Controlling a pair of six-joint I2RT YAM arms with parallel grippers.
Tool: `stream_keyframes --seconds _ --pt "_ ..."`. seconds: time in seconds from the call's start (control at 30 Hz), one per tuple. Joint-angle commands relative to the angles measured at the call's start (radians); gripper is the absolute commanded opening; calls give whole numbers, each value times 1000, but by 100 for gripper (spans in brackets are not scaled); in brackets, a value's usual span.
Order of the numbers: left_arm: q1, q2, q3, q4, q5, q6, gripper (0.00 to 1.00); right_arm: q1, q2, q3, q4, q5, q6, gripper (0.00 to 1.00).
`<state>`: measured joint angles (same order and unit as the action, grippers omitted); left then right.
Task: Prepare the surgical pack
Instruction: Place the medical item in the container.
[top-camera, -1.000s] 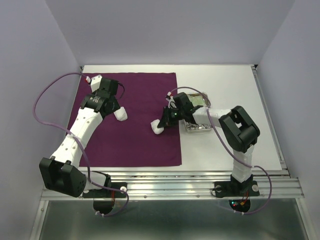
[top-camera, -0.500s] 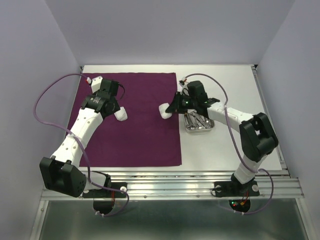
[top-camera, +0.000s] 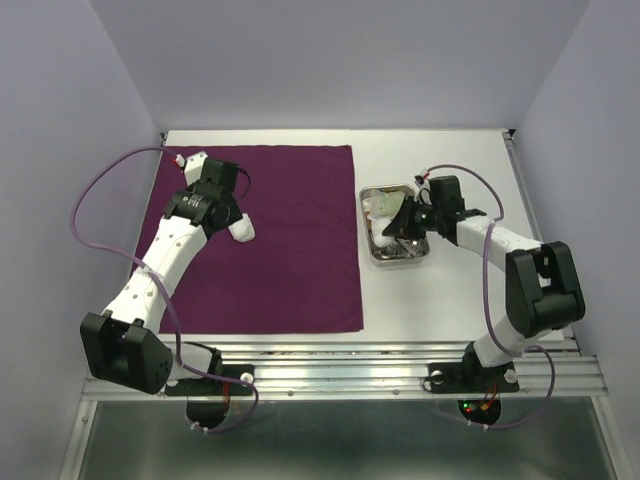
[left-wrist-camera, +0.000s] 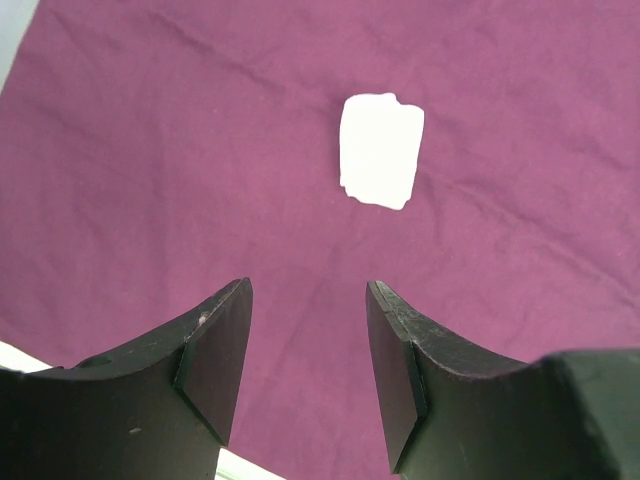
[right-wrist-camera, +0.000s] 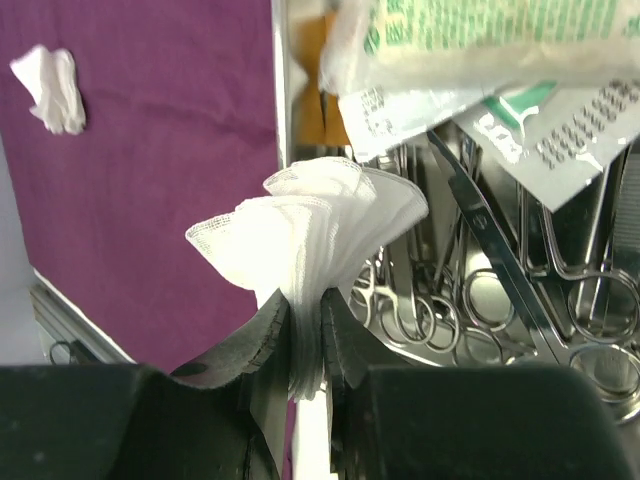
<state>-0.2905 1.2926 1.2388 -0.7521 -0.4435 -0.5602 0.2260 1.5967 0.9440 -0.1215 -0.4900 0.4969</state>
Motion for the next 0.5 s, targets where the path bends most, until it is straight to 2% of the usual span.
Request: stream_keyframes --seconds 0.0,0.47 --pt "4 -1 -15 19 3 9 60 -10 -4 -1 -26 -59 -64 1" --pt "4 -15 -15 14 8 8 59 -10 120 10 -33 -55 -90 3"
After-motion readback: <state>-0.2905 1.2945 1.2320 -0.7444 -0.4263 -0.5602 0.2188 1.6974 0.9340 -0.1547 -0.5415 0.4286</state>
